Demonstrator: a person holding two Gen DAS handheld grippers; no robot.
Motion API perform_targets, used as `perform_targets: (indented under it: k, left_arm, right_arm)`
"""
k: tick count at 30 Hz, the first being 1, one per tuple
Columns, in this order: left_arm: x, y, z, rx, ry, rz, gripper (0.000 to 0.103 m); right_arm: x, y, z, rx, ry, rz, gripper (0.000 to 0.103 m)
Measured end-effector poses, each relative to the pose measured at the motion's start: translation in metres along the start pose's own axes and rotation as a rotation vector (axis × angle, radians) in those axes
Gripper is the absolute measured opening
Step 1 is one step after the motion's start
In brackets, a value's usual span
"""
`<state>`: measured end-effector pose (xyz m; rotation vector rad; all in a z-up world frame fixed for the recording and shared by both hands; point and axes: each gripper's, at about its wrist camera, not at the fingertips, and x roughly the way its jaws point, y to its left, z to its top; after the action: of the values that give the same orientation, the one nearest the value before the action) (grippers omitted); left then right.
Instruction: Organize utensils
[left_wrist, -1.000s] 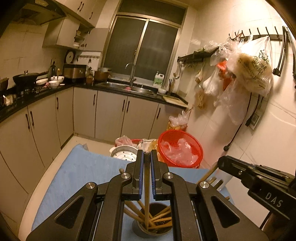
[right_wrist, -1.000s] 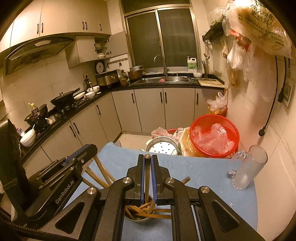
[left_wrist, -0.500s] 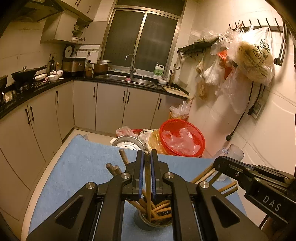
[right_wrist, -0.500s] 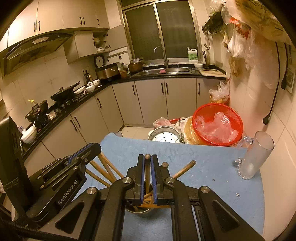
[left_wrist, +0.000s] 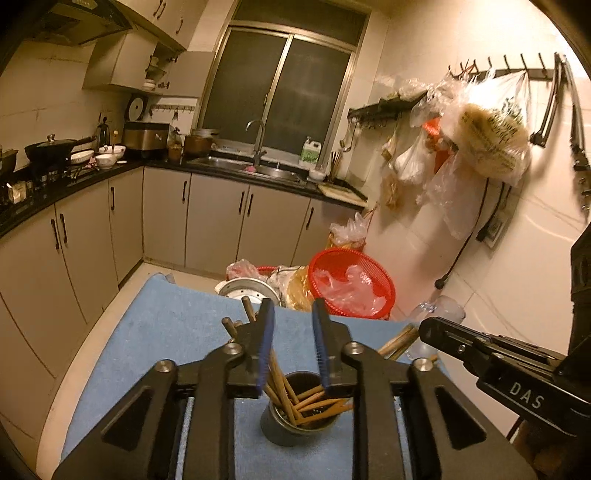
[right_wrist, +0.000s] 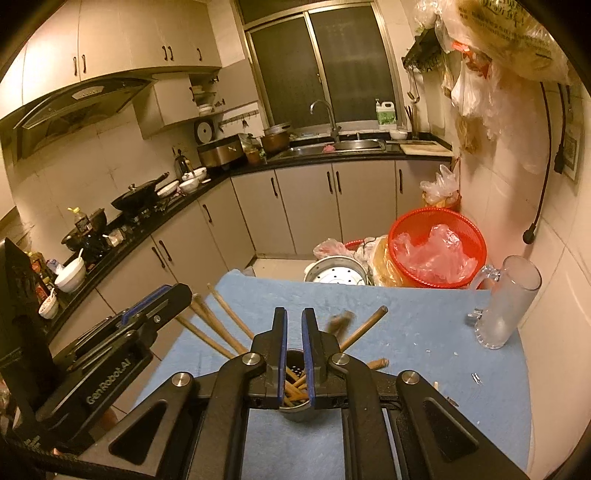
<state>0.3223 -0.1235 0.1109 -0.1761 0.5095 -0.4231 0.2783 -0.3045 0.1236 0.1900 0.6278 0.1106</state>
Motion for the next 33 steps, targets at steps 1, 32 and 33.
perform_targets:
  k: [1, 32, 33]
  left_arm:
    - [-0.007, 0.000, 0.000, 0.001, -0.007, -0.001, 0.022]
    - [-0.135, 0.007, -0.093, 0.137, -0.065, 0.145, 0.076]
    - [-0.137, 0.007, -0.094, 0.137, -0.076, 0.149, 0.081]
  right_arm:
    - [-0.005, 0.001, -0.001, -0.001, -0.006, 0.001, 0.010]
    - [-0.092, 0.030, -0.134, -0.019, -0.113, 0.004, 0.078]
    - [-0.095, 0.032, -0.139, -0.029, -0.128, -0.003, 0.082]
